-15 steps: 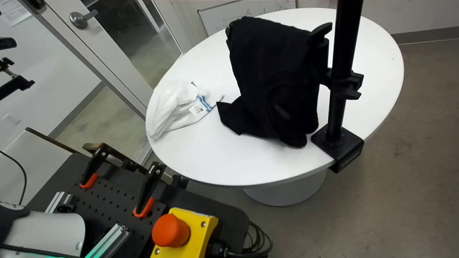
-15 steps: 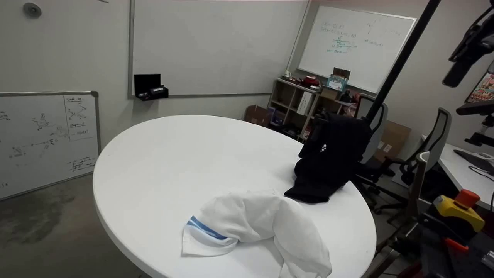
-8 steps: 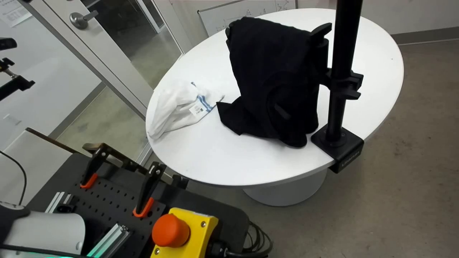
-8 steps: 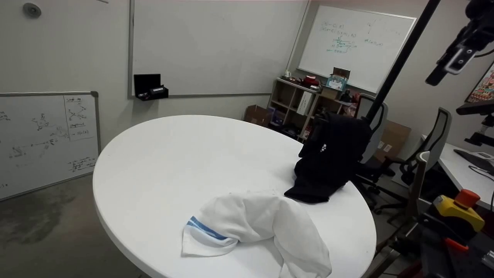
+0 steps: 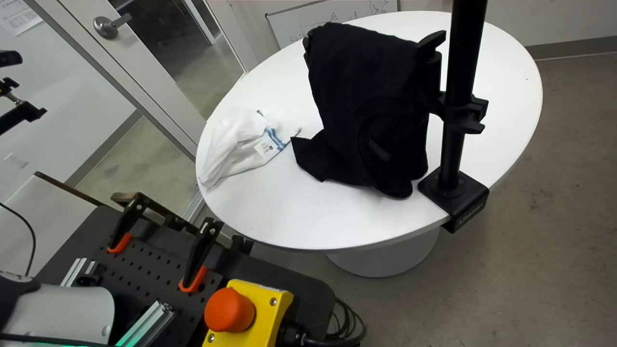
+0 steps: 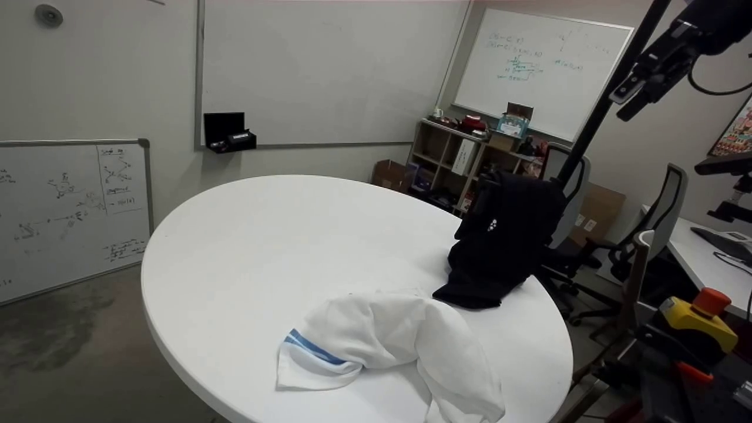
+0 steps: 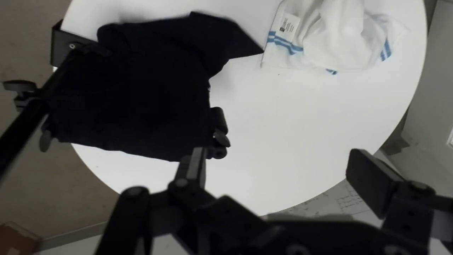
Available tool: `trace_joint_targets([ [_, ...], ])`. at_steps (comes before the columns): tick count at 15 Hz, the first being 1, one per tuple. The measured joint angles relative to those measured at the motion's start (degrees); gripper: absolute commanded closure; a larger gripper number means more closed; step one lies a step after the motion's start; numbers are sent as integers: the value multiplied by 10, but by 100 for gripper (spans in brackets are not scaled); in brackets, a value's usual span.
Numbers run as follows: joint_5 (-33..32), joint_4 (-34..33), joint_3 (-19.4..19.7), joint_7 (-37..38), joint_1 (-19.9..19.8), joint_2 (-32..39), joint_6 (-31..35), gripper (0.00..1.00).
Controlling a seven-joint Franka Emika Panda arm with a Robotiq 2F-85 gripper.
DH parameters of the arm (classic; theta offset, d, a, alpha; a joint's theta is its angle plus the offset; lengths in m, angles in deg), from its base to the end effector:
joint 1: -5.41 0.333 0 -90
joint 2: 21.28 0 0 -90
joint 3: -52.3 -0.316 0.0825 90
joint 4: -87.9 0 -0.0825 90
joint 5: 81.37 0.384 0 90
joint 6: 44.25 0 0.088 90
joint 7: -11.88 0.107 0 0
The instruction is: Put the t-shirt on the table
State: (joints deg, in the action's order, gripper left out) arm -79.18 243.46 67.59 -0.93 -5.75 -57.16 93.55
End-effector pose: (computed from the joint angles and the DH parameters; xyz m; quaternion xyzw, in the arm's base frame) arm 0.3370 -0.1650 0.4370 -0.9779 0.1165 -0.1688 0.0406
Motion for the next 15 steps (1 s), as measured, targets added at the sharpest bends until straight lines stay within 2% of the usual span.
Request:
trace_joint_targets([
  [4, 8, -20, 2, 68, -23, 72, 58, 0],
  [9, 24, -50, 1, 143, -27, 170, 145, 0],
  [15, 27, -110, -1, 241, -43, 289, 180, 0],
])
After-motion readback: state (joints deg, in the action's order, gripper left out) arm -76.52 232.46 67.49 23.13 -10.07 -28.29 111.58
